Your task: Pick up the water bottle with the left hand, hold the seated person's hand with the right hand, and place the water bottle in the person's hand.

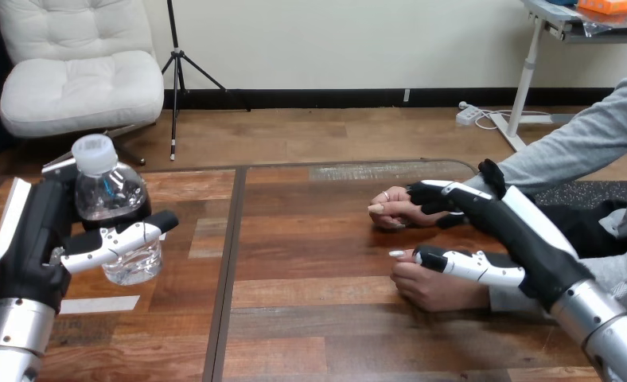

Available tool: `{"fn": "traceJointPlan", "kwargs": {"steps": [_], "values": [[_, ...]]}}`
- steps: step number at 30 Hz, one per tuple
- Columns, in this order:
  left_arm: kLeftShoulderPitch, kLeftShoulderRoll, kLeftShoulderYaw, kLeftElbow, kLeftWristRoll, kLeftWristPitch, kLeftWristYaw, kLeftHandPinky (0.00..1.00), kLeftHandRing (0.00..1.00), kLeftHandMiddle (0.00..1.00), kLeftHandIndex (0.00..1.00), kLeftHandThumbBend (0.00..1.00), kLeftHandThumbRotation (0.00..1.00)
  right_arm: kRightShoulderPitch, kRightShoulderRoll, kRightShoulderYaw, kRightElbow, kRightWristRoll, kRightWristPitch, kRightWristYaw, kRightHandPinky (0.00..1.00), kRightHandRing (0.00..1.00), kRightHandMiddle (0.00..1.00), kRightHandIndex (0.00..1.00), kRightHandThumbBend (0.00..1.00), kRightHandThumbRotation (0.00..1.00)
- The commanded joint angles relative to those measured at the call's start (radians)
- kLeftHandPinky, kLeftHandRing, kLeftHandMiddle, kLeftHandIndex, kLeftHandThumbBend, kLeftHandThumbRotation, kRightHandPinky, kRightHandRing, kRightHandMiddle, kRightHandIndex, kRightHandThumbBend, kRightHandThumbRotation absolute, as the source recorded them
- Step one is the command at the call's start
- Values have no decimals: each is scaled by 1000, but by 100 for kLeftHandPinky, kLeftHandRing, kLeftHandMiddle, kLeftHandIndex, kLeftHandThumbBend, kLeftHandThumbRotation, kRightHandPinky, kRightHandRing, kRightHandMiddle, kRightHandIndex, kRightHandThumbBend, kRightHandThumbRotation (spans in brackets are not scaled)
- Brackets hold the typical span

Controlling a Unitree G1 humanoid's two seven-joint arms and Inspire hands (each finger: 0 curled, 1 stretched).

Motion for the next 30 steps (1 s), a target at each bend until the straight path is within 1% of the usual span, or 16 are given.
{"fn": "traceJointPlan", "kwargs": {"steps": [1, 12, 17, 22, 26, 30], "values": [[-24, 0, -6, -93, -17, -6, -8, 30, 35, 39, 41, 69, 0, -116, -38, -3, 39, -32, -44, -48, 73, 81, 83, 83, 90, 72], [-11, -1, 0, -128, -49, -10, -46, 29, 34, 39, 40, 69, 0, -162, -75, 5, 117, -78, -54, -82, 71, 79, 82, 83, 87, 70], [-7, -1, 3, -137, -51, -18, -52, 29, 35, 39, 40, 68, 0, -182, -88, 9, 166, -91, -77, -100, 71, 79, 82, 83, 84, 68], [1, -5, 4, -158, -62, -10, -55, 29, 34, 39, 40, 69, 0, -204, -104, 16, 220, -116, -79, -121, 71, 79, 82, 83, 82, 66], [4, -6, 6, -164, -69, -7, -60, 28, 34, 39, 40, 69, 0, -217, -110, 20, 257, -126, -88, -136, 71, 79, 82, 83, 82, 66], [4, -7, 8, -158, -72, -10, -63, 28, 34, 38, 40, 68, 0, -230, -117, 26, 287, -134, -87, -145, 71, 80, 82, 83, 81, 65]]}}
